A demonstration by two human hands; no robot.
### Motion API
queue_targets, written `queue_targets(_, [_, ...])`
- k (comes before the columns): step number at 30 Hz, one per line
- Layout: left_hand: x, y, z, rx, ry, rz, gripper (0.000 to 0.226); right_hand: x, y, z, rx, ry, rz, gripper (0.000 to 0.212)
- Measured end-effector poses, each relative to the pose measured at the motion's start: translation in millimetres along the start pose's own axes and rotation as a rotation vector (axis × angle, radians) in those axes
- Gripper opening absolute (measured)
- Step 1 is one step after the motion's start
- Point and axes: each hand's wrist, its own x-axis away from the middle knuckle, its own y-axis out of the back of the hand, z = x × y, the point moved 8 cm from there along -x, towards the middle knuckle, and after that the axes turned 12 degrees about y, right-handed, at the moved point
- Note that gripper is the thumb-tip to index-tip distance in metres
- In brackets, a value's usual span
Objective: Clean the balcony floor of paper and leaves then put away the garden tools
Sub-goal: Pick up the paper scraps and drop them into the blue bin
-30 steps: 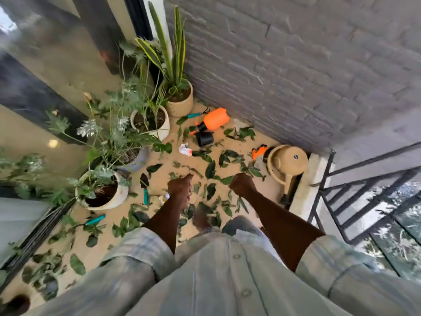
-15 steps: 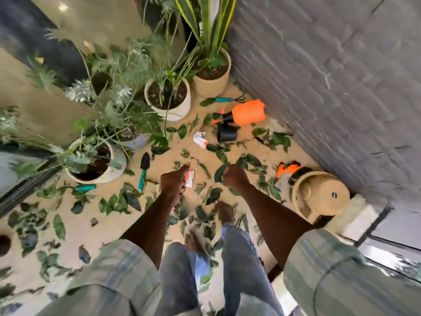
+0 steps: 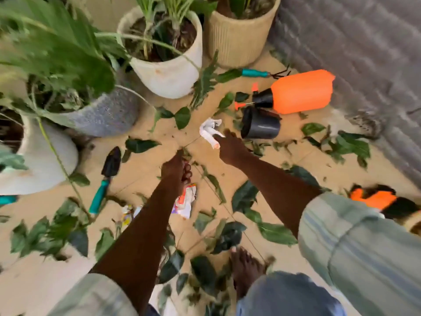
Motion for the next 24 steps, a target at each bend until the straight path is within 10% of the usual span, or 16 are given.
queue_targets(12, [-83.0, 14.0, -3.0, 0.105, -0.096, 0.19, 0.025, -75.9, -45.6, 10.3, 0.272, 0.166, -0.184, 0.031])
queue_targets(20, [-74.9, 32.6, 22.3, 0.229, -0.088, 0.318, 0.017, -23.3, -18.9, 38.1, -0.749, 0.003, -0.545, 0.024])
queue_targets(24, [-47.8, 36.0, 13.6, 0.242, -0.03, 0.5, 0.07, -1.3, -38.2, 108.0, -0.904, 0.088, -0.403, 0.019])
